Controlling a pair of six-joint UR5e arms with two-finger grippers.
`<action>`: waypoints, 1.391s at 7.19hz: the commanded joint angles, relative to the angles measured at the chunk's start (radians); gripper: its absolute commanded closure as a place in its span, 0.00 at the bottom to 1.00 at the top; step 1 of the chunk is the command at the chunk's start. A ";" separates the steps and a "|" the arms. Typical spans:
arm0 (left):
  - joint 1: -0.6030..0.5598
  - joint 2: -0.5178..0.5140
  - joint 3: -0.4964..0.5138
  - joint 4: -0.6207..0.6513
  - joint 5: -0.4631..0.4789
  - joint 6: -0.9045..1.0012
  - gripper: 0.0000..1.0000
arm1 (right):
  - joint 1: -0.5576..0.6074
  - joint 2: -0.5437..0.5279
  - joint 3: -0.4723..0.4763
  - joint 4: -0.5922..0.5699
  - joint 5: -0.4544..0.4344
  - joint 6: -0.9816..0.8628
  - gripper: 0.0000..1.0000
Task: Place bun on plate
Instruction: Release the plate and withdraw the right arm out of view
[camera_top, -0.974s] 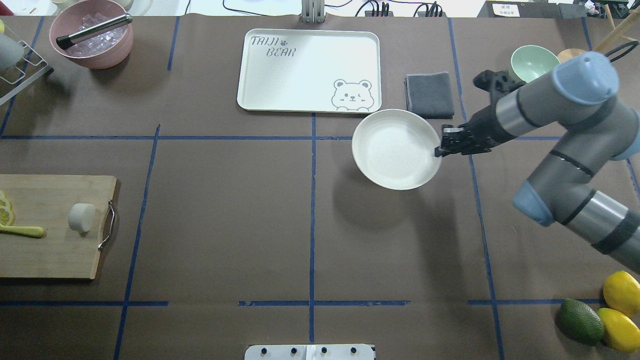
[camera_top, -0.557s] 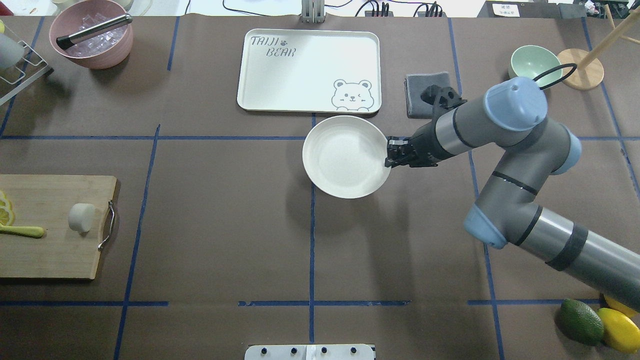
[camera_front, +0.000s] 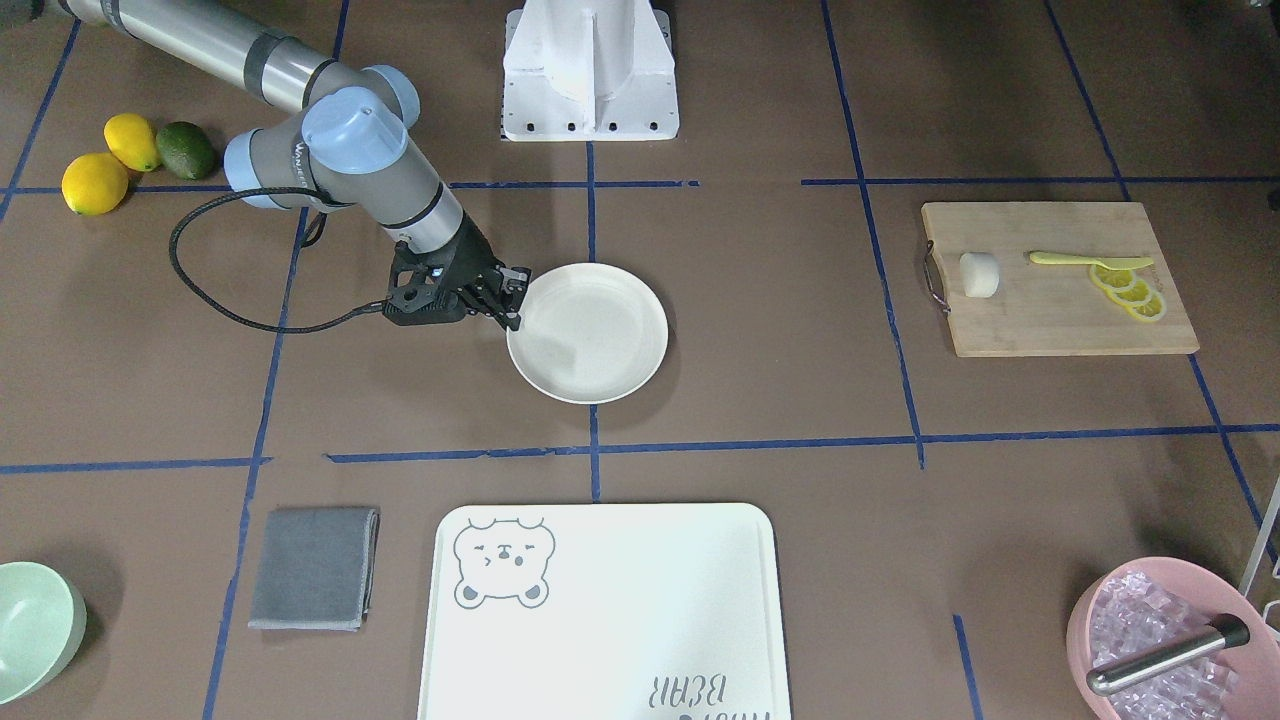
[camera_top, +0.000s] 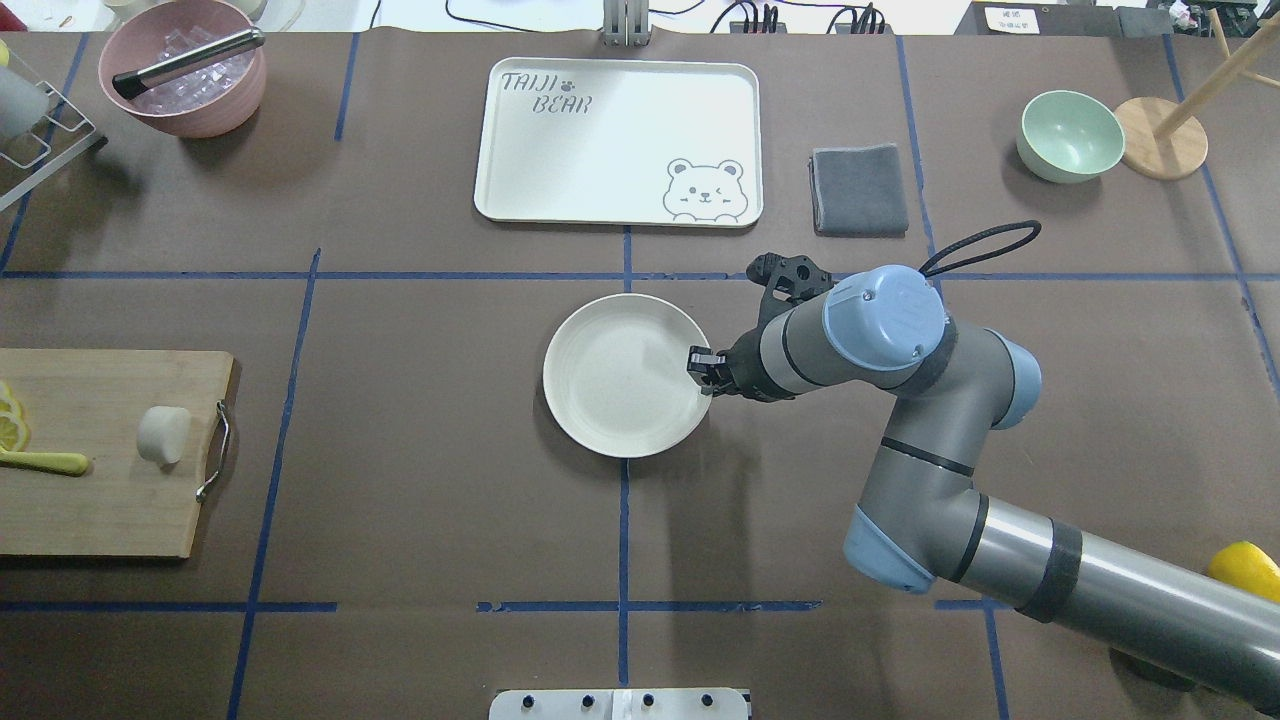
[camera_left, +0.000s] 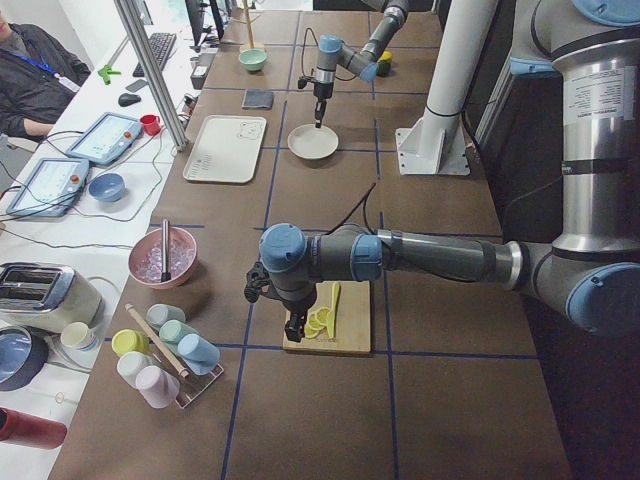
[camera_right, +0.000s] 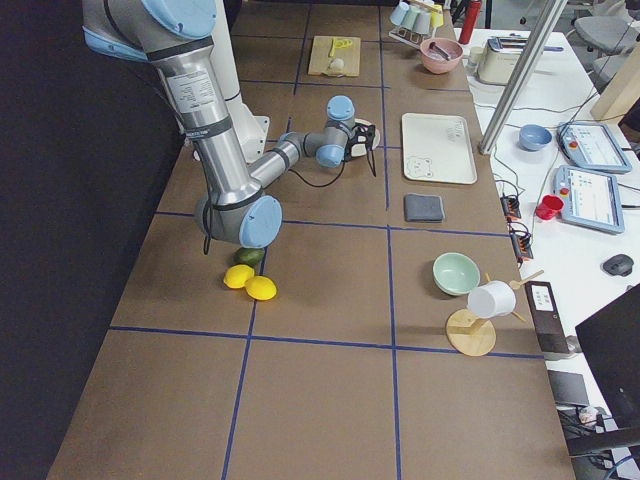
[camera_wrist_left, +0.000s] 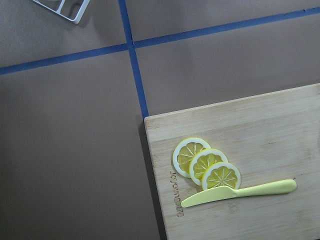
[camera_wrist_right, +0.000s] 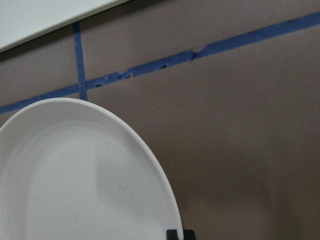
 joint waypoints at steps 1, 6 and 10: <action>0.000 0.000 0.000 0.001 0.000 0.000 0.00 | -0.014 0.003 -0.002 -0.009 -0.021 0.000 0.23; 0.002 0.000 -0.009 -0.004 0.009 0.006 0.00 | 0.273 -0.014 0.053 -0.331 0.231 -0.287 0.00; 0.006 -0.012 -0.021 -0.006 0.011 -0.005 0.00 | 0.648 -0.234 0.066 -0.467 0.390 -1.020 0.00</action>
